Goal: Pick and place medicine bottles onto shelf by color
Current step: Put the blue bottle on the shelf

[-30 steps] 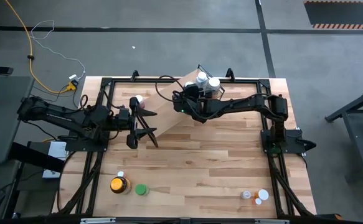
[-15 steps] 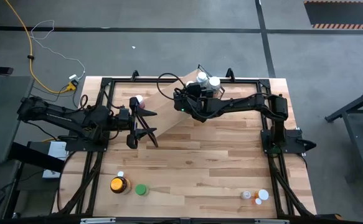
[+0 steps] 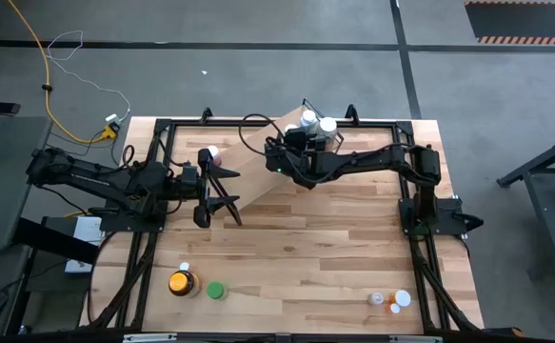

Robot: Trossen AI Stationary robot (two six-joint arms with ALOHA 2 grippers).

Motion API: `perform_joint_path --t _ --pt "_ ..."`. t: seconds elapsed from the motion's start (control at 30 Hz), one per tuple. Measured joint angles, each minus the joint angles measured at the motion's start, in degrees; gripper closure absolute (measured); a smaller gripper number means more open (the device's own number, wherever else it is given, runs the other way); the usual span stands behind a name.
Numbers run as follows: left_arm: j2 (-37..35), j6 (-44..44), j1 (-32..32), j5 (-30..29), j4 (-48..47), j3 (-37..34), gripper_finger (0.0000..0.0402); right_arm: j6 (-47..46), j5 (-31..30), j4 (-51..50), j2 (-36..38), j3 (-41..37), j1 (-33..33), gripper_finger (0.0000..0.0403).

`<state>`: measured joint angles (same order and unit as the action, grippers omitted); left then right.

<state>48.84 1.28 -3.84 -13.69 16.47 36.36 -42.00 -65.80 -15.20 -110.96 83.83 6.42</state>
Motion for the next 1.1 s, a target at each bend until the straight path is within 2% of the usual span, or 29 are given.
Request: perform_joint_path --t 0.37,0.53,0.73,0.93,1.1 --pt "0.0 0.0 0.0 0.0 -0.02 0.0 0.0133 0.05 -0.43 -0.15 0.05 1.0 -2.43 0.0075" --pt "0.0 -0.02 0.0 0.0 -0.2 0.0 0.0133 4.02 -1.77 -1.12 0.07 3.98 -4.39 0.0075" --pt "0.0 0.0 0.0 0.0 -0.49 0.0 0.0133 7.78 -4.41 -8.09 0.07 9.27 -8.03 0.0075" --pt "0.01 -0.01 0.0 0.0 -0.49 0.0 0.0133 18.63 0.95 -17.81 0.07 13.79 -12.56 0.0075" --pt "0.0 -0.02 0.0 0.0 -0.48 0.0 0.0133 26.35 4.85 -27.04 0.07 14.47 -16.39 0.0075"
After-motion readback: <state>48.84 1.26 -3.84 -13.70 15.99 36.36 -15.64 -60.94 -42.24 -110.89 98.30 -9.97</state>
